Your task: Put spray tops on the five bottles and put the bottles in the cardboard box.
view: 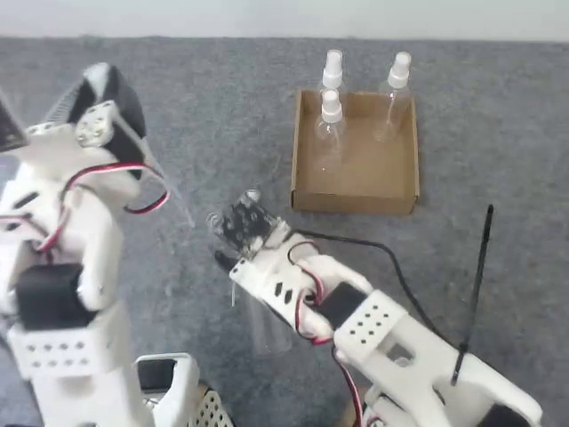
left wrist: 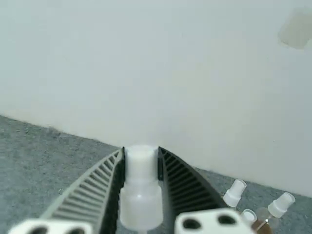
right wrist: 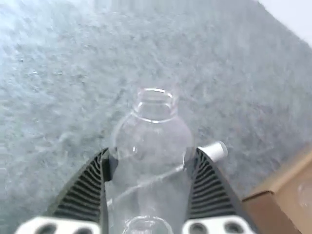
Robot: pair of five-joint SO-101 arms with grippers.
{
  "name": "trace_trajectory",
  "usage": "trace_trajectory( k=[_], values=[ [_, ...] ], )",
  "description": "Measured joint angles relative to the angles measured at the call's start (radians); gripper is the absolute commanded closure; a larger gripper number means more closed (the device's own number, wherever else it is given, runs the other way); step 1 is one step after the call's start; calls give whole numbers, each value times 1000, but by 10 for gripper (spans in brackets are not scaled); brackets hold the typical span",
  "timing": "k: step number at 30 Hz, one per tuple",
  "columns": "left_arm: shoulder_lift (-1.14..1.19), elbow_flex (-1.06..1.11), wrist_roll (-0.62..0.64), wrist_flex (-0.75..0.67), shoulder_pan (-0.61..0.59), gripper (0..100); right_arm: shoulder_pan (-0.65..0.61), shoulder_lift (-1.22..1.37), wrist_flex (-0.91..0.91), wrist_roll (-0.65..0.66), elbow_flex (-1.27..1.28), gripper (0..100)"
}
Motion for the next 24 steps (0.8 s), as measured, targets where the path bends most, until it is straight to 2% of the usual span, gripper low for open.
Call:
trace_trajectory(
  k=[7,24],
  values=[
    [0,144,6,-130,15,989,-8,-158,-52,0,114,992],
    [2,86,9,-133,89,989,-6,-210,-20,0,132,992]
  ],
)
